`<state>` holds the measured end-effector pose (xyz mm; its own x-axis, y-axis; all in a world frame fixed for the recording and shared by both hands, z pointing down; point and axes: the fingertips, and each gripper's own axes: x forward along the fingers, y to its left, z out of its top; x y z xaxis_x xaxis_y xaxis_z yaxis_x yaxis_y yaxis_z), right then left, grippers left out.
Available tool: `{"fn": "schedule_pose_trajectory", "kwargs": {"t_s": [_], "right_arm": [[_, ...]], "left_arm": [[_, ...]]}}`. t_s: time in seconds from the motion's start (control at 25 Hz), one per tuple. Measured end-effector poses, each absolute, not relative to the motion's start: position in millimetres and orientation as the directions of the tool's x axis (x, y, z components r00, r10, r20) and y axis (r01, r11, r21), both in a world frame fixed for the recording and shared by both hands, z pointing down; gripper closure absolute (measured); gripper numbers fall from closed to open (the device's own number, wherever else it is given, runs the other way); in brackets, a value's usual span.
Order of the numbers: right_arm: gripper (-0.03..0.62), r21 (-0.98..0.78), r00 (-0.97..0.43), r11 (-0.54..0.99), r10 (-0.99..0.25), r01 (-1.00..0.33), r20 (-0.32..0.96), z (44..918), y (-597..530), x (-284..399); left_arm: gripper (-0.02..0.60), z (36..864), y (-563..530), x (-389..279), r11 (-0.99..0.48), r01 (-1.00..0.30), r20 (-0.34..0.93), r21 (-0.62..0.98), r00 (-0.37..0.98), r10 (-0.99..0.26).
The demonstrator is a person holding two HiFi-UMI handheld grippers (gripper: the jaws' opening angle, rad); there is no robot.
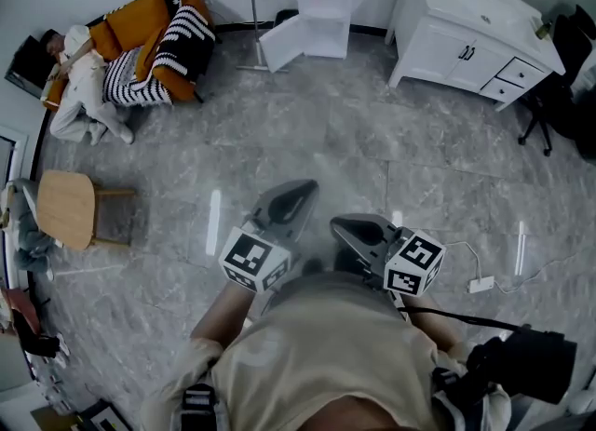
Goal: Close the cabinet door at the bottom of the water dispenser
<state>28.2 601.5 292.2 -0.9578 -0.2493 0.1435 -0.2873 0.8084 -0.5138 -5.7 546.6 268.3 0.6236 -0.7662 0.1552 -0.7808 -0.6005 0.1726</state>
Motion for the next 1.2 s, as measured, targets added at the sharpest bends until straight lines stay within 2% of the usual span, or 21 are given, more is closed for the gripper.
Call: {"fn": "schedule_pose_trajectory", "kwargs": {"t_s": [0.24,0.56,0.92,1.2], "right_arm": [[0.583,-0.542,-0.969,0.805,-0.226,-0.242,0.097,289.3,556.0,58.3],[0.583,-0.528,-0.973,0.817,-0.207,-0.231,0.104,288.1,496.8,91.7],[0.583,-0.579,-0.985,0.798,-0.113,-0.168,0.13,302.3,463.6,99.7],[0.583,-0.579,-0.982,0.795,-0.105,-0.179,0.158,313.2,442.1,95.5]], "left_arm": [[0.588,261.5,505.5,35.3,-0.625,-0.769,0.177,0.133,0.639,-0.749],[0.588,259.8,458.1,74.8,-0.619,-0.778,0.202,0.108,0.627,-0.752],[0.588,263.7,424.4,82.0,-0.57,-0.816,0.238,0.1,0.576,-0.782],[0.588,272.3,404.3,73.2,-0.563,-0.821,0.23,0.096,0.569,-0.79]]}}
